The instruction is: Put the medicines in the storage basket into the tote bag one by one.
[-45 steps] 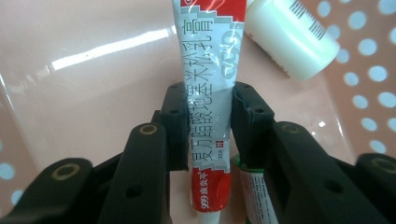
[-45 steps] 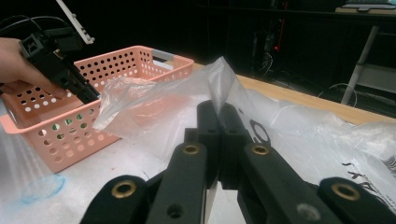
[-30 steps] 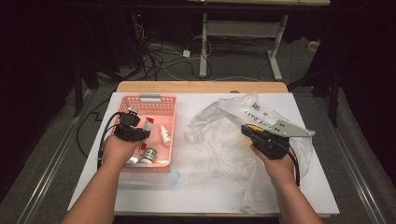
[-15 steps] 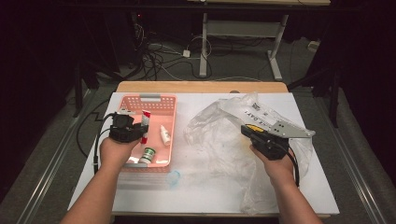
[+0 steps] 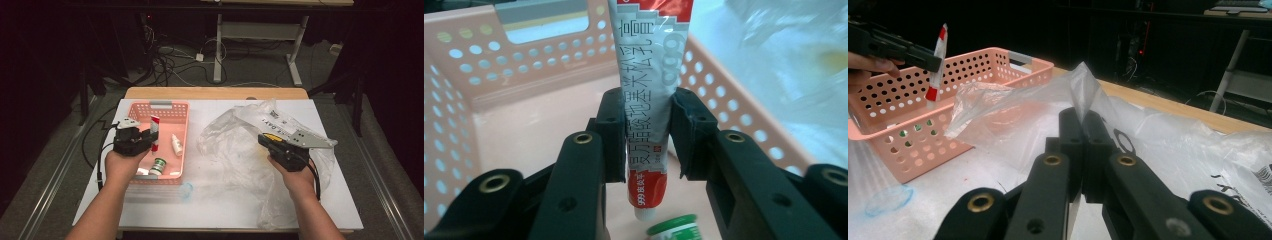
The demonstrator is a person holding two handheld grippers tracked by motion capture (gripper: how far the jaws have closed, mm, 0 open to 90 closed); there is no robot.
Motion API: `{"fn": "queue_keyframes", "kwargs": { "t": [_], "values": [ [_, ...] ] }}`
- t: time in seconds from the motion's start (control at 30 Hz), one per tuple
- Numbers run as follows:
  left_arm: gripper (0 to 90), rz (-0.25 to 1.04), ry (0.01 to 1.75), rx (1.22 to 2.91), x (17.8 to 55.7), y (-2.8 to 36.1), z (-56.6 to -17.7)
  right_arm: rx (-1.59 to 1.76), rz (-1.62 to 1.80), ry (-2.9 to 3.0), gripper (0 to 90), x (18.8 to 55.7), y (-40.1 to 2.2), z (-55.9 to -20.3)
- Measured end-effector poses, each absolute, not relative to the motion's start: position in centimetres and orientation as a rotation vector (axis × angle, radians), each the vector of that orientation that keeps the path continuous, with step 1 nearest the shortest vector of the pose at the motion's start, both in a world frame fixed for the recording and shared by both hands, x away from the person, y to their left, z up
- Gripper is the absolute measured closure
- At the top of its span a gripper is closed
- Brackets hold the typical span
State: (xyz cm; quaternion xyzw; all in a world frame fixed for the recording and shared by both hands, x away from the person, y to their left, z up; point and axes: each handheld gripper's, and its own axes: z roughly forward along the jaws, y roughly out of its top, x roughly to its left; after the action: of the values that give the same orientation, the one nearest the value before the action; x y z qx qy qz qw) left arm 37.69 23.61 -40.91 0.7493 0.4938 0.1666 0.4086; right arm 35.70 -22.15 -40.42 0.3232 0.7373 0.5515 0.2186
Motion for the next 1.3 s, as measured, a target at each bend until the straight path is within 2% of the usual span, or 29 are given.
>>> {"fn": "queue_keyframes", "kwargs": {
  "t": [0.4, 0.53, 1.3],
  "values": [
    [67.6, 0.422, 1.209, 1.854, 35.6, 23.2, -40.1, 0.888, 1.526, 2.041, 90.0, 35.6, -22.1, -40.3],
    [67.6, 0.471, 1.173, 1.872, 34.8, 22.7, -40.0, 0.891, 1.523, 2.042, 90.0, 35.5, -22.1, -40.4],
    [67.6, 0.469, 1.086, 1.777, 32.3, 21.9, -41.4, 0.883, 1.508, 2.045, 90.0, 35.4, -22.0, -40.4]
  ]
}}
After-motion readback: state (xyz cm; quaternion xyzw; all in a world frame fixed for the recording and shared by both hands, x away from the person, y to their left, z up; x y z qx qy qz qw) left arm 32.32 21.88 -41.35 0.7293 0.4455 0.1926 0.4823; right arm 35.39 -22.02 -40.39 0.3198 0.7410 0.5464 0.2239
